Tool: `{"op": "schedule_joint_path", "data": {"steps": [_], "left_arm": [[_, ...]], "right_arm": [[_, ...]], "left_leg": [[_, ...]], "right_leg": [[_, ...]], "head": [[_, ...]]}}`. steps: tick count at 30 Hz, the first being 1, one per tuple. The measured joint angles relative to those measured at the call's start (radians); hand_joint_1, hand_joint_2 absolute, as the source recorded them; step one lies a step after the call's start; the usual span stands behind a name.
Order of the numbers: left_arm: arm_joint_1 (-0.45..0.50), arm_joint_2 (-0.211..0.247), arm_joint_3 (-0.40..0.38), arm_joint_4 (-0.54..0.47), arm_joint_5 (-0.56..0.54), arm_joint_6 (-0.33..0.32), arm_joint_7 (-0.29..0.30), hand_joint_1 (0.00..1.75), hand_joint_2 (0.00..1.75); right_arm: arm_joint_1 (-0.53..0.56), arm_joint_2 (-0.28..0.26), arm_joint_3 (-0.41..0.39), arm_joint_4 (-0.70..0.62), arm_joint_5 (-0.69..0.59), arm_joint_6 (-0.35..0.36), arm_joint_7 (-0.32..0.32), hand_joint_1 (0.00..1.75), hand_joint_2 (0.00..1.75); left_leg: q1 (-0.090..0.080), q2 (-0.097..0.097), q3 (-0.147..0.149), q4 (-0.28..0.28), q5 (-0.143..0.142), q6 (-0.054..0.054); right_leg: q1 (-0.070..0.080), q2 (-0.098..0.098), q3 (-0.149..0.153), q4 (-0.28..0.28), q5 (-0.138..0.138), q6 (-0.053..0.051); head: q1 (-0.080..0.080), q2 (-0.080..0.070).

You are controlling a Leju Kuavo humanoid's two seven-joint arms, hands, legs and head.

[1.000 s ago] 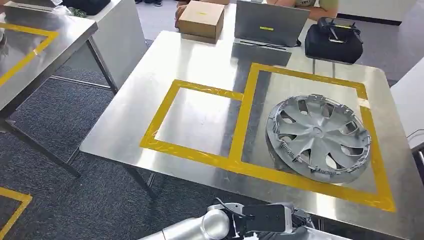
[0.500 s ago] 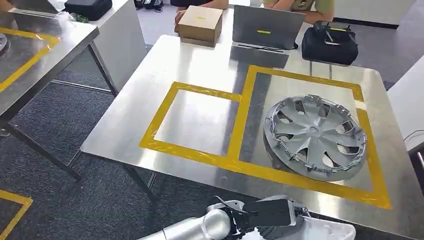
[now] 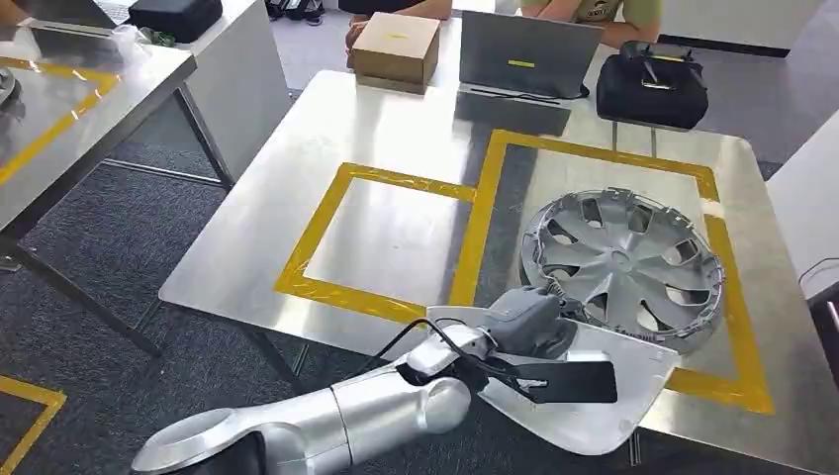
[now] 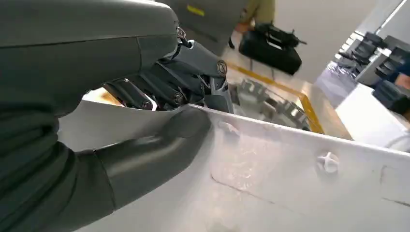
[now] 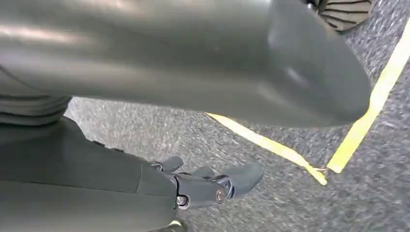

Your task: Take the parts from the cabinet and place them on the table.

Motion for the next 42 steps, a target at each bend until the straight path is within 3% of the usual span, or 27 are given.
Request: {"op": "schedule_joint_path", "data": {"steps": [9,17,27,42], "left_arm": [[-0.128,0.001,-0.110,0.122,-0.350,0.074,0.191,1.75,1.75],[-0.193,0.003,-0.135,0.271,-0.486,0.044,0.291,1.75,1.75],[-0.249,0.011,-0.135,0.490,-0.474,0.064,0.311,1.75,1.75],[-0.273,0.069,-0.055,0.585,-0.458,0.094,0.274,1.75,1.75]], "right_arm": [[-0.024,0.017,0.019,0.000,0.019,0.019,-0.005,0.00,0.00],[-0.026,0.035,0.029,0.000,0.038,0.023,-0.006,0.00,0.00],[-0.025,0.050,0.039,0.000,0.052,0.030,-0.006,0.00,0.00],[-0.022,0.050,0.043,0.000,0.055,0.034,-0.007,0.00,0.00]], "left_leg": [[0.000,0.000,0.000,0.000,0.000,0.000],[0.000,0.000,0.000,-0.001,0.000,-0.001],[0.000,0.000,0.000,-0.001,0.001,-0.001],[0.000,0.000,0.000,-0.001,0.001,-0.001]], "right_leg": [[0.000,0.000,0.000,0.000,0.000,0.000],[0.000,0.000,0.000,0.000,0.000,0.000],[0.000,0.000,0.000,0.000,0.000,-0.001],[0.000,0.000,0.000,0.001,0.000,-0.001]], "head": [[0.000,0.000],[0.000,0.000],[0.000,0.000],[0.000,0.000]]}}
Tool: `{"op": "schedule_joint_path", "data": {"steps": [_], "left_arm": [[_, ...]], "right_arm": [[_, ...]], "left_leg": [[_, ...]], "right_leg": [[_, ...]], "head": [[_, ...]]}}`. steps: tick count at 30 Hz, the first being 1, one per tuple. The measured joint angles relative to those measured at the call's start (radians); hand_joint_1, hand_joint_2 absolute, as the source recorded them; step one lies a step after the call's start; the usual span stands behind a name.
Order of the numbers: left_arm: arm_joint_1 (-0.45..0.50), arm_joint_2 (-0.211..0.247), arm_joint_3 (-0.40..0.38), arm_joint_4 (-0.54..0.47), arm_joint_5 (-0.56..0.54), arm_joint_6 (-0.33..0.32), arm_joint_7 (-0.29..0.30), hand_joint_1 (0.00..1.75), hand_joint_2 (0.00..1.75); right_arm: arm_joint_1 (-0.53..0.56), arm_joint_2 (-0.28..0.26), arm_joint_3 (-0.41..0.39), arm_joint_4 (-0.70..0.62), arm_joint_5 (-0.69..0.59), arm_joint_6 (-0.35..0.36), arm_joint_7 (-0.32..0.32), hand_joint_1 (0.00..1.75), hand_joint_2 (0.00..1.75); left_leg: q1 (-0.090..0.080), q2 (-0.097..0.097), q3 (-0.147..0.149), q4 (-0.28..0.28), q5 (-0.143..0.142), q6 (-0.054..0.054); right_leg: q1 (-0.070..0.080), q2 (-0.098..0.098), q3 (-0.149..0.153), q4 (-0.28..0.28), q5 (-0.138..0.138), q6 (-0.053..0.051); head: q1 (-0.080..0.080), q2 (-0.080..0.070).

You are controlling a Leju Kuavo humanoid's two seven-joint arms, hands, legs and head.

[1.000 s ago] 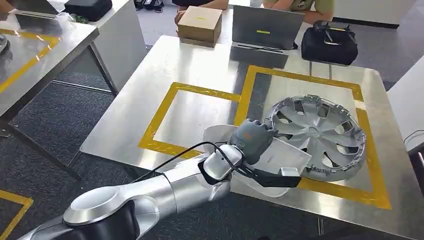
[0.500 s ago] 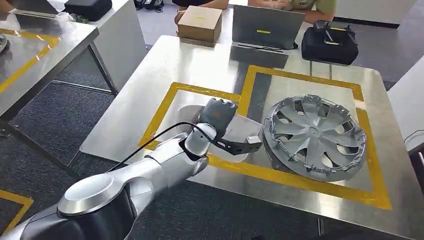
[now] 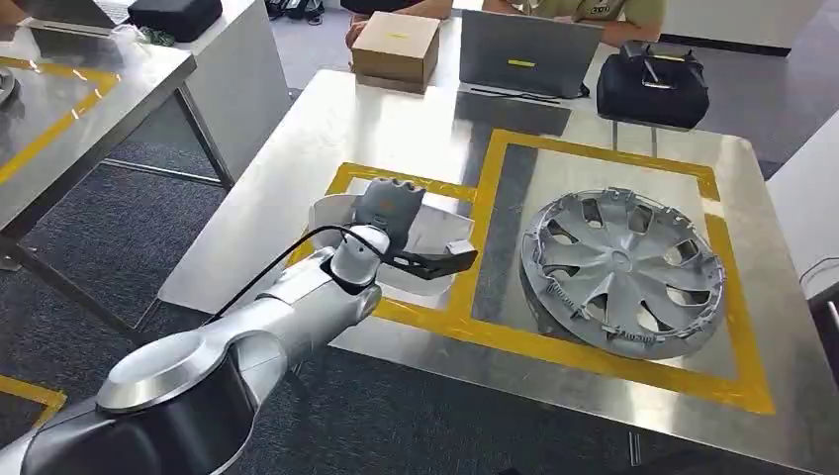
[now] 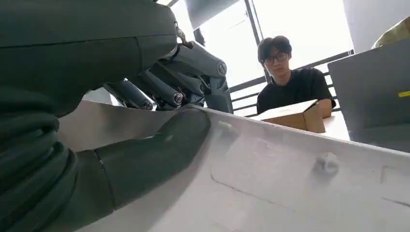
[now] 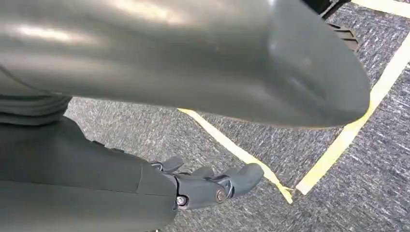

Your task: Take the parts from the cabinet and place them on the table.

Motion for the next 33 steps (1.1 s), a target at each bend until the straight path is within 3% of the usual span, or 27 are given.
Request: {"op": "schedule_joint_path", "data": {"steps": [7,8,19,28,33], "left_arm": [[0.000,0.007,0.026,0.006,0.001,0.002,-0.024,1.75,1.75],[0.000,0.007,0.027,0.006,0.001,0.002,-0.026,0.00,1.75],[0.018,0.007,0.077,0.006,0.042,0.027,-0.076,0.00,1.75],[0.026,0.014,0.097,0.006,0.035,0.046,-0.081,0.00,1.75],[0.031,0.016,0.137,0.002,0.074,0.069,-0.141,0.00,1.75]], "right_arm": [[0.001,0.000,0.000,0.000,-0.005,-0.006,-0.014,0.00,0.00],[0.001,0.000,0.000,0.000,-0.005,-0.006,-0.016,0.00,0.00],[0.001,0.001,0.000,0.000,0.011,0.002,-0.015,0.00,0.00],[-0.001,0.005,0.002,0.000,0.033,0.011,-0.010,0.00,0.00],[-0.001,0.005,0.003,0.000,0.037,0.018,-0.009,0.00,0.00]], "left_leg": [[0.000,0.000,0.000,0.000,0.000,0.000],[0.000,0.000,0.000,0.000,0.000,0.000],[0.000,0.000,0.000,0.000,0.000,0.000],[0.000,0.000,0.000,0.000,0.000,0.000],[0.000,0.000,0.000,0.000,0.000,0.000]], "right_leg": [[0.000,0.000,0.000,0.000,0.000,0.000],[0.000,0.000,0.000,0.000,0.000,0.000],[0.000,0.000,0.000,0.000,0.000,0.000],[0.000,0.000,0.000,0.000,0.000,0.000],[0.000,0.000,0.000,0.000,0.000,0.000]], "head": [[0.000,0.000],[0.000,0.000],[0.000,0.000],[0.000,0.000],[0.000,0.000]]}}
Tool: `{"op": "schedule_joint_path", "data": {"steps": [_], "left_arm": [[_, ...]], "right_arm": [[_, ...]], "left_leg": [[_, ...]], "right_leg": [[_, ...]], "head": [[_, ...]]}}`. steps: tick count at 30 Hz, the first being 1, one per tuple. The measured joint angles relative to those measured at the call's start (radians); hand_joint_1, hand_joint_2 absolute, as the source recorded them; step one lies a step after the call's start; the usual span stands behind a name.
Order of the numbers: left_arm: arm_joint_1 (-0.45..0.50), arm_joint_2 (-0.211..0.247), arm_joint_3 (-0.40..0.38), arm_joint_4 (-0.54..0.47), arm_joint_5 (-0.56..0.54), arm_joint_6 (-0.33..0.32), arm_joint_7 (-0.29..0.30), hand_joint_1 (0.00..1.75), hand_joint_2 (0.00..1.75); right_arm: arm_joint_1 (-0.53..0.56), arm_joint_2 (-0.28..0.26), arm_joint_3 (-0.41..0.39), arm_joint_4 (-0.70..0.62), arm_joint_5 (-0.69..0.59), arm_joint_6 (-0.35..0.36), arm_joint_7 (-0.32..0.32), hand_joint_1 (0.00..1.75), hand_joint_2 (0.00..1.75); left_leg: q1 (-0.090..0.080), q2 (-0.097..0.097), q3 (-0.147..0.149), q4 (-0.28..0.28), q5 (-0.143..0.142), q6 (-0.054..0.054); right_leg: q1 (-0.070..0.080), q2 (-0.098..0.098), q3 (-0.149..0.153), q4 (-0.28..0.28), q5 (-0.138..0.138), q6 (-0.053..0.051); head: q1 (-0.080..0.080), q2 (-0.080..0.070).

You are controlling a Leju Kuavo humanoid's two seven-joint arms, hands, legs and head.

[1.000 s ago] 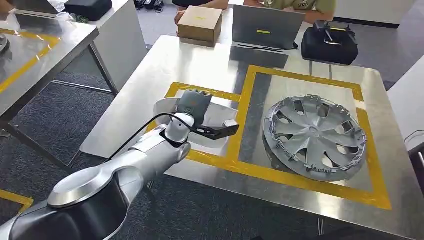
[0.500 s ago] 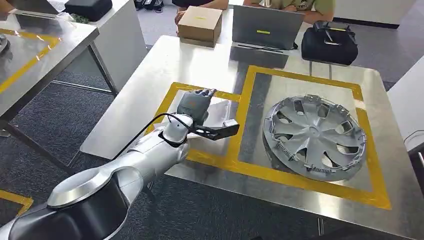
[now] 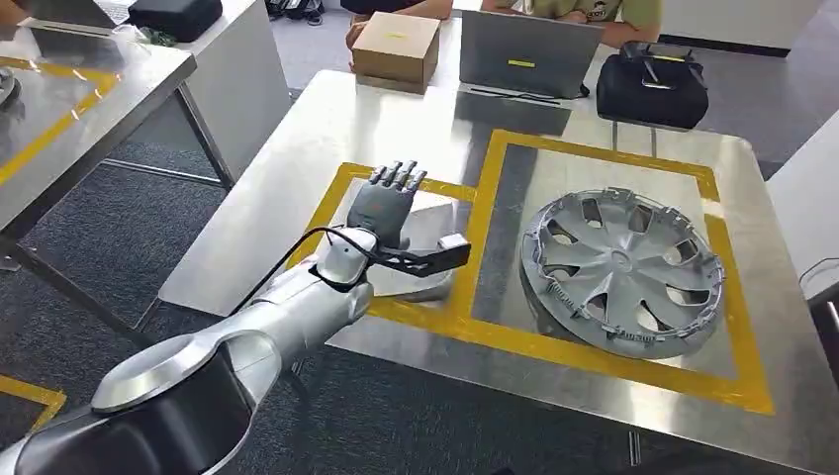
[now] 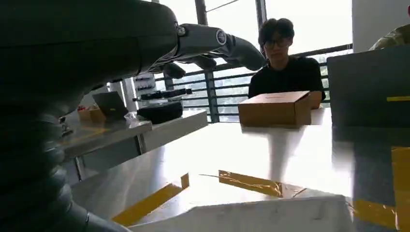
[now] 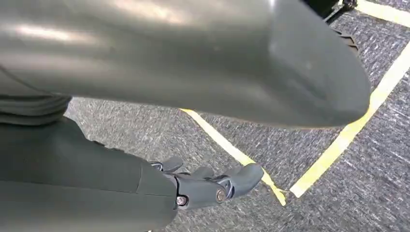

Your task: Take the parts from the cabinet and place them on the table.

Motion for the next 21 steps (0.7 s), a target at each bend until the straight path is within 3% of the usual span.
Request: {"op": "schedule_joint_path", "data": {"steps": [11,16,21], "left_arm": [[0.042,-0.009,0.227,-0.026,0.215,-0.079,-0.174,0.00,1.75],[0.064,-0.022,0.351,-0.045,0.336,-0.159,-0.271,0.00,1.75],[0.068,-0.034,0.437,-0.060,0.307,-0.168,-0.291,0.00,1.75]], "right_arm": [[-0.006,0.000,0.000,0.000,-0.007,-0.002,0.001,0.00,0.00],[-0.006,-0.002,-0.001,0.000,-0.015,-0.013,0.007,0.00,0.00],[-0.004,-0.006,-0.004,0.000,-0.016,-0.016,0.010,0.00,0.00]], "left_leg": [[0.000,0.000,0.000,0.000,0.000,0.000],[0.000,0.000,0.000,0.000,0.000,0.000],[0.000,0.000,0.001,0.000,0.000,0.000]], "right_leg": [[0.000,0.000,0.000,0.000,0.000,0.000],[0.000,0.000,0.000,0.000,0.000,0.000],[0.000,0.000,0.000,0.000,0.000,0.000]], "head": [[0.000,0.000],[0.000,0.000],[0.000,0.000]]}}
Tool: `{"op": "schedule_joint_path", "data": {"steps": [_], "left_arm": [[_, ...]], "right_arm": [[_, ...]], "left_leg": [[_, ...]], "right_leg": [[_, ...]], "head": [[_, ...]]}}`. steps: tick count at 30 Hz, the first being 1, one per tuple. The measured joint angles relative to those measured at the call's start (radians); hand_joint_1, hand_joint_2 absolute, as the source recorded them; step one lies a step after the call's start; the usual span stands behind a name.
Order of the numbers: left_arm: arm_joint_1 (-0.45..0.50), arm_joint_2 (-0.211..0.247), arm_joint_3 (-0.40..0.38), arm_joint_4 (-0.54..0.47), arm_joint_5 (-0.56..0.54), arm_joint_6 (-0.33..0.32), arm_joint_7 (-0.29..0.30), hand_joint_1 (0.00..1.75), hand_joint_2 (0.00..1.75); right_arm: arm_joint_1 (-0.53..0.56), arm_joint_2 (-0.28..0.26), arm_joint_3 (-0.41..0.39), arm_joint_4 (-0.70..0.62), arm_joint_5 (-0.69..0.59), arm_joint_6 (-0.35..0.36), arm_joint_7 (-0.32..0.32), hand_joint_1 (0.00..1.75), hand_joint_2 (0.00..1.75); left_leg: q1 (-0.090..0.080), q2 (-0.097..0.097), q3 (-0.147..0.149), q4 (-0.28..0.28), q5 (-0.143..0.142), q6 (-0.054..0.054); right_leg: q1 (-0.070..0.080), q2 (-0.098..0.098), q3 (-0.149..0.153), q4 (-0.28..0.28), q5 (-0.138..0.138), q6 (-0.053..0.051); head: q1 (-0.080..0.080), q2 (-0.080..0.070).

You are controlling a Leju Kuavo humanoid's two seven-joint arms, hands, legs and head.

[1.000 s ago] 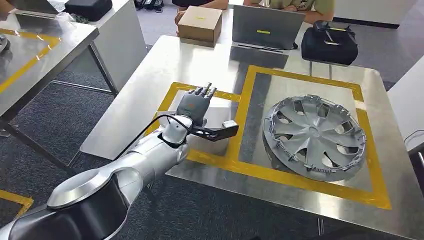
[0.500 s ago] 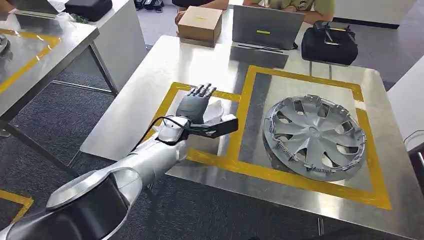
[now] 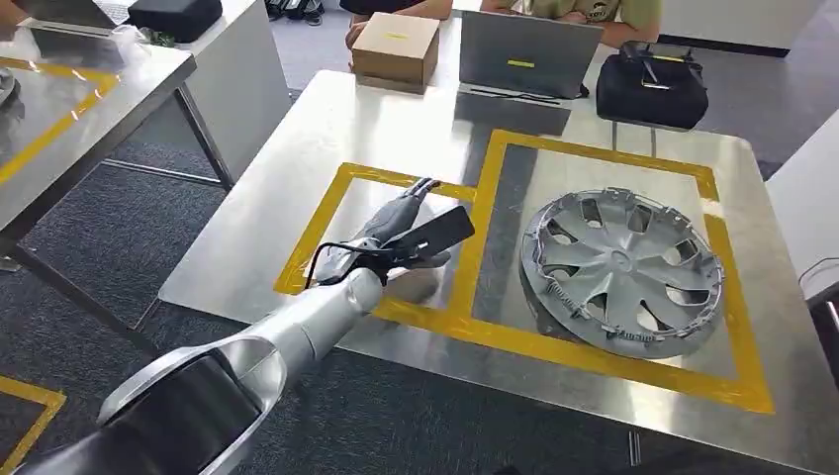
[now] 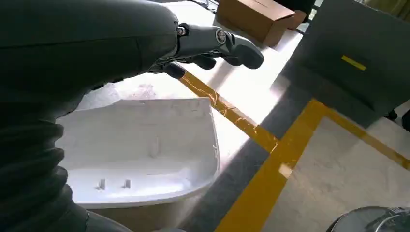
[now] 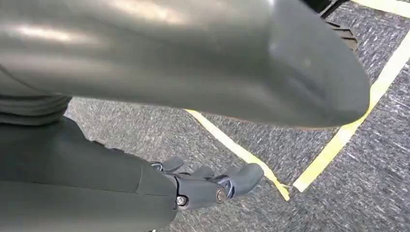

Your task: Take the parts from the cabinet and place them on the table.

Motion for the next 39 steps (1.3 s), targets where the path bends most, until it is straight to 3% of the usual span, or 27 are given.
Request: {"op": "schedule_joint_path", "data": {"steps": [1,2,10,17,19,20,23,24,25,26,28,29,30,33,34,36,38,39], "left_arm": [[0.000,0.000,0.007,-0.001,-0.010,0.000,0.003,0.00,1.75],[0.000,0.000,0.012,-0.004,-0.022,-0.001,0.007,0.00,0.00],[0.000,0.000,0.029,-0.015,-0.057,-0.034,0.002,0.00,0.00],[0.000,0.000,0.034,-0.019,-0.058,-0.066,0.005,0.00,0.00],[-0.001,-0.002,0.036,-0.025,-0.059,-0.068,0.006,0.00,0.00],[-0.003,-0.002,0.037,-0.026,-0.061,-0.070,0.006,0.00,0.00],[0.004,-0.004,0.045,-0.025,-0.076,-0.074,0.010,0.00,0.00],[0.008,-0.004,0.045,-0.025,-0.080,-0.074,0.013,0.00,0.00],[0.010,-0.004,0.045,-0.025,-0.083,-0.075,0.016,0.00,0.00],[0.010,-0.004,0.045,-0.025,-0.087,-0.075,0.019,0.00,0.00],[0.009,-0.006,0.050,-0.025,-0.097,-0.076,0.020,0.00,0.00],[0.009,-0.007,0.053,-0.026,-0.103,-0.076,0.020,0.00,0.00],[0.008,-0.008,0.055,-0.026,-0.107,-0.076,0.021,0.00,0.00],[0.008,-0.008,0.060,-0.028,-0.114,-0.076,0.021,0.00,0.00],[0.008,-0.007,0.061,-0.028,-0.116,-0.076,0.021,0.00,0.00],[0.008,-0.007,0.066,-0.029,-0.124,-0.077,0.021,0.00,0.00],[0.010,-0.007,0.070,-0.029,-0.131,-0.080,0.021,0.00,0.00],[0.012,-0.007,0.071,-0.028,-0.132,-0.082,0.021,0.00,0.00]], "right_arm": [[0.000,0.000,0.000,0.000,0.000,0.000,0.000,0.00,0.00],[0.001,-0.001,0.000,0.000,0.003,0.000,0.000,0.00,0.00],[0.000,-0.004,0.000,0.000,0.005,0.000,0.000,0.00,0.00],[0.000,-0.004,0.000,0.000,0.005,0.000,0.000,0.00,0.00],[-0.001,-0.004,0.000,0.000,0.006,-0.001,0.000,0.00,0.00],[-0.002,-0.004,0.000,0.000,0.005,-0.002,0.000,0.00,0.00],[0.000,-0.005,0.000,0.000,0.006,-0.005,0.000,0.00,0.00],[0.001,-0.005,0.000,0.000,0.006,-0.005,0.000,0.00,0.00],[0.002,-0.005,-0.001,0.000,0.006,-0.004,0.000,0.00,0.00],[0.002,-0.005,-0.001,0.000,0.007,-0.004,0.000,0.00,0.00],[0.001,-0.005,-0.001,0.000,0.012,-0.004,0.001,0.00,0.00],[0.000,-0.005,-0.001,0.000,0.014,-0.004,0.001,0.00,0.00],[-0.001,-0.005,-0.001,0.000,0.015,-0.004,0.001,0.00,0.00],[-0.001,-0.006,-0.001,0.000,0.020,-0.004,0.002,0.00,0.00],[-0.001,-0.004,-0.001,0.000,0.021,-0.004,0.002,0.00,0.00],[-0.002,-0.005,-0.001,0.000,0.022,-0.004,0.003,0.00,0.00],[-0.001,-0.006,-0.001,0.000,0.022,-0.004,0.003,0.00,0.00],[-0.001,-0.006,-0.001,0.000,0.022,-0.005,0.003,0.00,0.00]], "left_leg": [[0.000,0.000,0.000,0.000,0.000,0.000],[0.000,0.000,0.000,0.000,0.000,0.000],[0.000,0.000,0.000,0.000,0.000,-0.001],[-0.008,0.000,-0.001,0.004,-0.006,0.011],[0.005,0.002,0.004,-0.009,0.004,0.019],[0.006,0.003,0.004,-0.011,0.005,0.020],[0.007,0.007,0.001,-0.009,0.006,0.021],[0.007,0.007,-0.001,-0.008,0.006,0.021],[0.008,0.007,-0.002,-0.006,0.006,0.021],[0.008,0.006,-0.003,-0.003,0.005,0.020],[0.011,0.005,-0.004,0.005,0.005,0.014],[0.010,0.004,-0.009,0.008,0.006,0.008],[0.007,0.000,-0.015,0.009,0.011,-0.003],[0.009,-0.002,-0.022,0.001,0.029,-0.028],[0.008,-0.002,-0.027,0.005,0.028,-0.033],[0.012,0.012,-0.058,0.078,-0.054,-0.042],[0.017,0.017,-0.111,0.241,-0.149,-0.053],[0.018,0.018,-0.126,0.302,-0.170,-0.057]], "right_leg": [[0.000,0.000,0.000,0.000,0.000,0.000],[0.000,0.000,0.000,0.000,0.000,0.000],[0.000,0.000,0.000,0.000,0.000,0.000],[-0.007,0.000,0.001,-0.004,0.000,0.009],[-0.008,0.000,0.001,0.004,-0.009,0.013],[-0.005,-0.001,-0.015,0.039,-0.032,0.016],[-0.008,-0.001,-0.147,0.288,-0.137,0.023],[-0.008,-0.001,-0.180,0.337,-0.139,0.024],[-0.008,-0.001,-0.190,0.337,-0.115,0.024],[-0.009,-0.001,-0.178,0.291,-0.067,0.023],[-0.010,-0.001,-0.104,0.112,0.042,0.020],[-0.010,0.001,-0.078,0.055,0.039,0.016],[-0.001,0.006,-0.082,0.054,0.051,0.007],[0.002,0.005,-0.099,0.051,0.059,-0.013],[-0.008,0.000,-0.103,0.042,0.070,-0.024],[-0.008,-0.003,-0.118,0.042,0.084,-0.040],[-0.006,-0.008,-0.137,0.043,0.098,-0.043],[-0.006,-0.010,-0.147,0.043,0.105,-0.042]], "head": [[0.000,0.000],[0.000,0.000],[0.000,0.000],[0.000,0.000],[0.000,0.000],[0.002,0.000],[0.008,0.000],[0.008,0.000],[0.008,0.000],[0.008,0.000],[0.008,0.000],[0.009,0.000],[0.009,0.000],[0.008,0.000],[0.009,0.000],[0.002,0.000],[0.000,0.000],[0.000,0.000]]}}
